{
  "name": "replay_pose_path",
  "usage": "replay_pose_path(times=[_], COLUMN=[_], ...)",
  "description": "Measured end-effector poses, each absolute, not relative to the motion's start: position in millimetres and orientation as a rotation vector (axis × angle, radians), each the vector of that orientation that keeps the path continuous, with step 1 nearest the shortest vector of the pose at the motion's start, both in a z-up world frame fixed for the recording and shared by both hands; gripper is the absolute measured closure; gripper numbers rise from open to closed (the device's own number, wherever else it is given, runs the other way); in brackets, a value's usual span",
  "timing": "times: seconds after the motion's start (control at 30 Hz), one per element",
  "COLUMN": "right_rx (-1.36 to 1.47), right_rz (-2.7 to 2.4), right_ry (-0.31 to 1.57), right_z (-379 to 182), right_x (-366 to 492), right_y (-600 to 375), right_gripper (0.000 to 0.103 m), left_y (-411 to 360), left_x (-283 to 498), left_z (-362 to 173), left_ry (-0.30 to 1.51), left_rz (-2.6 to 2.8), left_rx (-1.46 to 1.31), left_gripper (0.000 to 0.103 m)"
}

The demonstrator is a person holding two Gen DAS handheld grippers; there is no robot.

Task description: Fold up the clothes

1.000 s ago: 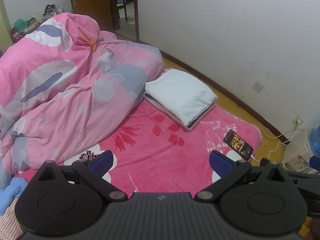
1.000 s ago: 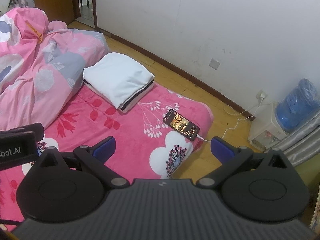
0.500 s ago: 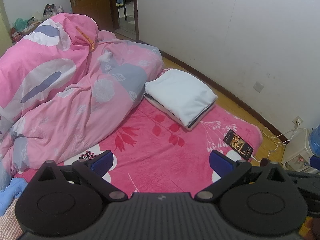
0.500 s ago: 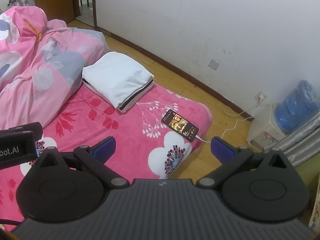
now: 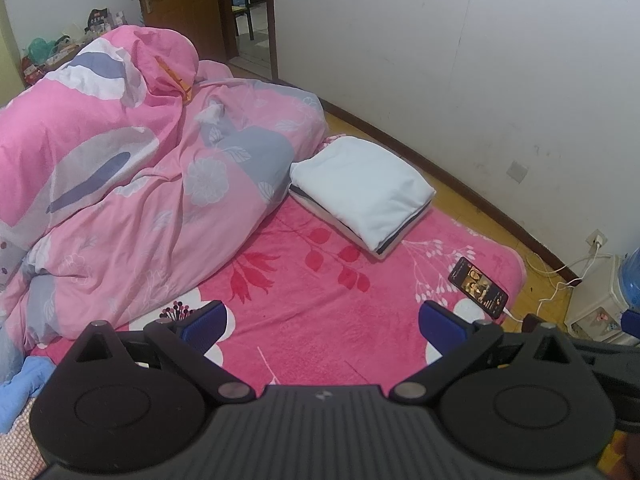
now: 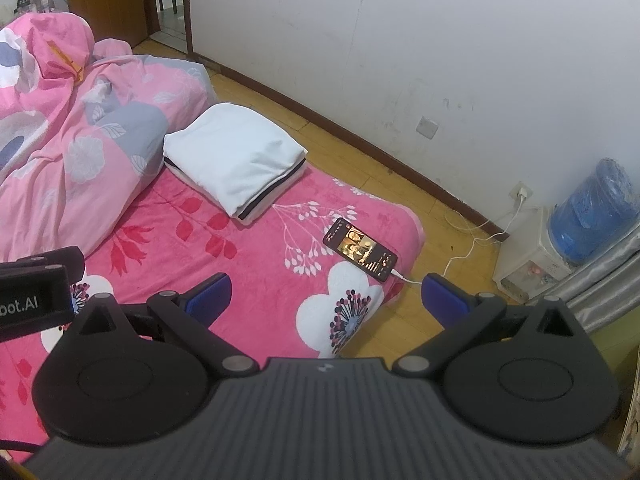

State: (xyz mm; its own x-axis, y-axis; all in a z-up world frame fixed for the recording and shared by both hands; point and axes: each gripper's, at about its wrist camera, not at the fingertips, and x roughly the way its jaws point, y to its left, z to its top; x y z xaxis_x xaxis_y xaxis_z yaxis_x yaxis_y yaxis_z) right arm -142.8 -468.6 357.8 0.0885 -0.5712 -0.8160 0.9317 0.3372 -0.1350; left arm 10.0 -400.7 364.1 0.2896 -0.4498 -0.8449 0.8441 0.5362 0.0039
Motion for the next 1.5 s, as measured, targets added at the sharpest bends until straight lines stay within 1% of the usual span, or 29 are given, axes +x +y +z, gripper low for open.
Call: replay_pose_path(times=[1.5], right_rx=[0.490], right_rz=[-1.185], right_ry=[0.936], right_z=[353.7], right_x=[-137.8], right_y=[-468.6], right_gripper=[0.001], left_y=[-404.3], left_x=[15.2], left_z=[355.5], left_ry=[0.933], left_rz=[-0.898], left_rx=[0.519], left_gripper=[0.001])
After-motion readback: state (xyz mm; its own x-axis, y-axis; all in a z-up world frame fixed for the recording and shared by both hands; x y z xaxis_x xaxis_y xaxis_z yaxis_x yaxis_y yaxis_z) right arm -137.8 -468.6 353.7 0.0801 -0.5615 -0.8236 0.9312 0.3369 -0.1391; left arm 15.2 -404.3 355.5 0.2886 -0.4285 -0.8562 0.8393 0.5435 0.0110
